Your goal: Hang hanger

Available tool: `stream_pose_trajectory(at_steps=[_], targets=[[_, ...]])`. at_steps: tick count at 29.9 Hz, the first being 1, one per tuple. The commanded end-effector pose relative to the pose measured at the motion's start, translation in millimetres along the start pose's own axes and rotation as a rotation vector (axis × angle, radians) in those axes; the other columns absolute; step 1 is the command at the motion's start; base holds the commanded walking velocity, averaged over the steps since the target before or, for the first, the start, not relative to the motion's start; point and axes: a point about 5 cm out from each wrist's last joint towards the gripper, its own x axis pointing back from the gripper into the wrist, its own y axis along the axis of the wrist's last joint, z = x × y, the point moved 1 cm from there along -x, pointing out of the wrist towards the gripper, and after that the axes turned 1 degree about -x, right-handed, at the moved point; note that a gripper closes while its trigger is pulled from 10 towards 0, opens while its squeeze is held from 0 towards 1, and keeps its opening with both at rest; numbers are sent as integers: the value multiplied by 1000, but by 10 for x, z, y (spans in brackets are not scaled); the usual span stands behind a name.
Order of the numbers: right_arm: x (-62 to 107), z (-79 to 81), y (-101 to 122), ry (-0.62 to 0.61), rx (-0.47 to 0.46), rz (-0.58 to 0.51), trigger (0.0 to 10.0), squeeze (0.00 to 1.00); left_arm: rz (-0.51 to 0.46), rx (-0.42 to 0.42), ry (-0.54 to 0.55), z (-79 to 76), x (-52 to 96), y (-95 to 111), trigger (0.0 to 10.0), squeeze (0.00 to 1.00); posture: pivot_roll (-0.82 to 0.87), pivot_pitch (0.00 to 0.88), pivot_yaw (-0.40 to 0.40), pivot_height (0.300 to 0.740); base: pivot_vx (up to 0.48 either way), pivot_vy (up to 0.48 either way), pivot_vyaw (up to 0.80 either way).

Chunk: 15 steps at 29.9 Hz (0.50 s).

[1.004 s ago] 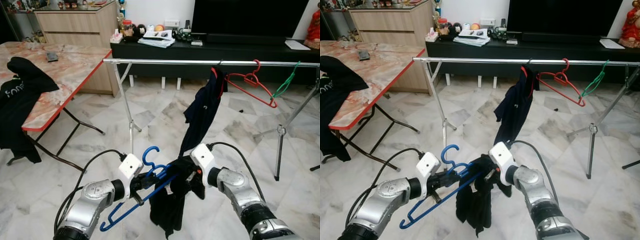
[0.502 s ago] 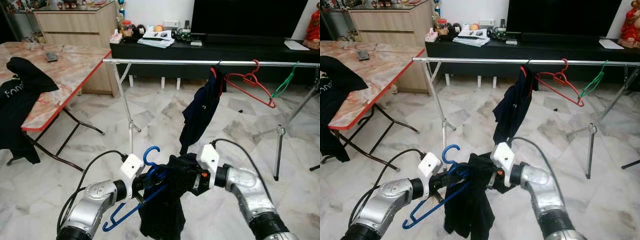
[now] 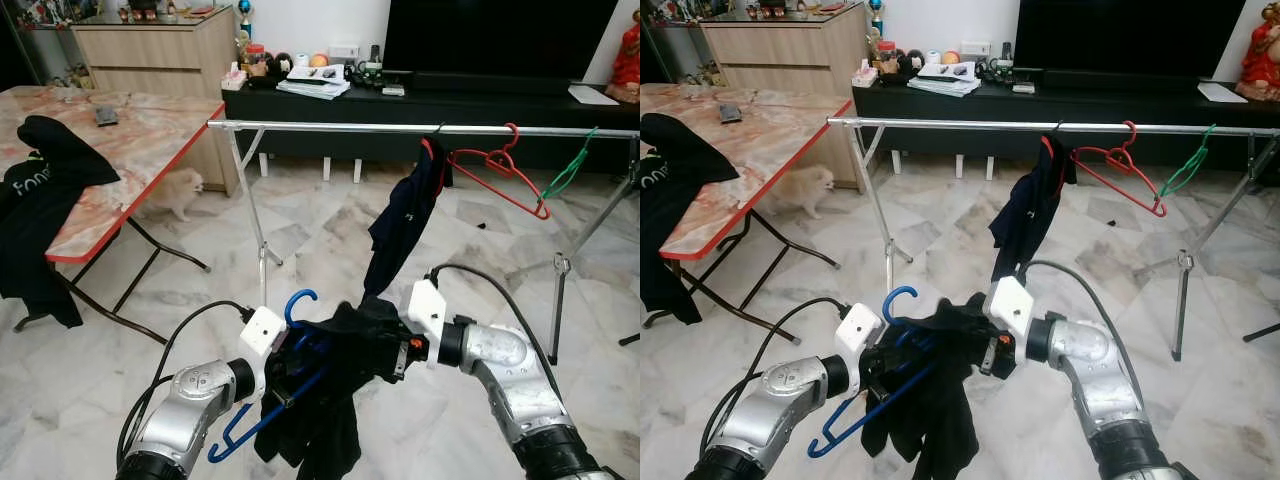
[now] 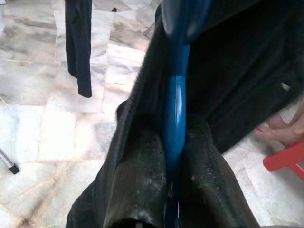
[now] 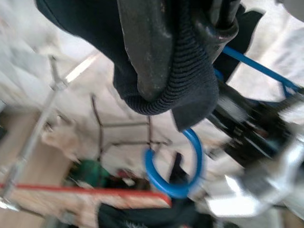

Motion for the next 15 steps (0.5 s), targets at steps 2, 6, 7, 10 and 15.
stream_pose_trajectory(at_steps=[2,6,7,10,15], targets=[[16,-39,25,-25,26,21,10000,0,-27,-8,11,35,-12,67,10000,0,69,27,-1,740,0,0,0],[13,-6,70,-3,24,-21,10000,0,-30,-5,13,35,-15,64,10000,0,68,25,-4,740,0,0,0],[7,8,121,13,17,-58,10000,0,-31,-2,13,34,-16,63,10000,0,68,25,-4,740,0,0,0],[7,50,204,55,13,-107,10000,0,-31,1,13,35,-19,60,10000,0,68,23,-4,740,0,0,0],[33,131,174,124,19,-75,10000,0,-33,-1,15,38,-23,60,10000,0,67,20,-3,740,0,0,0]])
